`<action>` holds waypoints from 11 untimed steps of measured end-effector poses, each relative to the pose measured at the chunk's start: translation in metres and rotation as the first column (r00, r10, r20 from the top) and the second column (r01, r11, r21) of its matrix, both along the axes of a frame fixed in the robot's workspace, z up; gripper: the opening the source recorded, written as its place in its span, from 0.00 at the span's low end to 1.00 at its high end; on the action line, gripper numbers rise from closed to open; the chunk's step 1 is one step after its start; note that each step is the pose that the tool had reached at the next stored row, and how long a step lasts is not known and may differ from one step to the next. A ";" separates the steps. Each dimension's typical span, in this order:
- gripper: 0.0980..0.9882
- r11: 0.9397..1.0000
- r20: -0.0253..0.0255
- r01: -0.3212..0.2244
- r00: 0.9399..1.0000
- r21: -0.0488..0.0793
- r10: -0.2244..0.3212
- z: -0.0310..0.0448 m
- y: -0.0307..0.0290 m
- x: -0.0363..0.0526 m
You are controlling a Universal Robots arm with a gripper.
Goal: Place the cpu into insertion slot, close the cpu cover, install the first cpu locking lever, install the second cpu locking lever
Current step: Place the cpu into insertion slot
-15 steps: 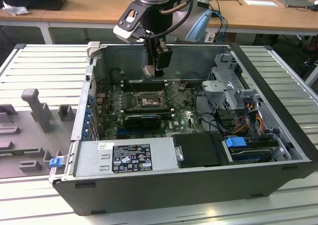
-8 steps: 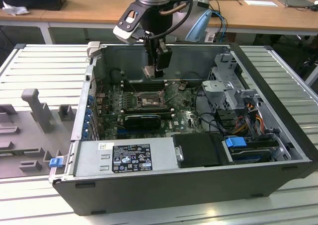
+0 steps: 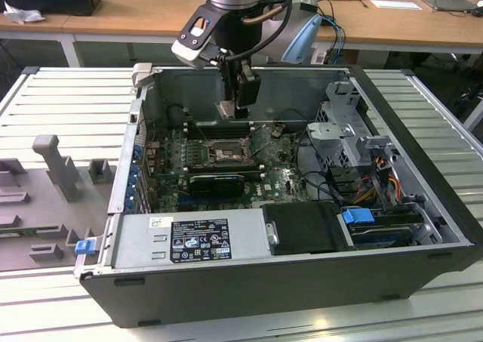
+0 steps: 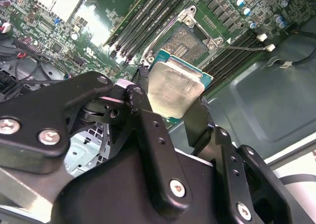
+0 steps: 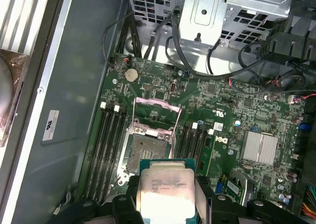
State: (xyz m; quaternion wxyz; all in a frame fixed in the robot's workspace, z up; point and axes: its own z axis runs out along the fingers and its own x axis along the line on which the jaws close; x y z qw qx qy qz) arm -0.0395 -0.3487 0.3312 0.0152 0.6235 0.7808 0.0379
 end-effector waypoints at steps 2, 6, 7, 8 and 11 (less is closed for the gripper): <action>0.48 1.000 0.000 0.002 1.000 0.000 -0.002 -0.0005 0.0000 0.0000; 0.48 1.000 0.000 0.006 1.000 0.000 -0.006 -0.0014 0.0000 0.0000; 0.48 1.000 0.000 0.007 1.000 0.000 -0.007 -0.0016 0.0000 0.0000; 0.48 1.000 0.000 0.008 1.000 0.000 -0.008 -0.0019 0.0000 0.0000; 0.48 1.000 -0.001 0.012 1.000 0.000 -0.012 -0.0030 0.0000 0.0000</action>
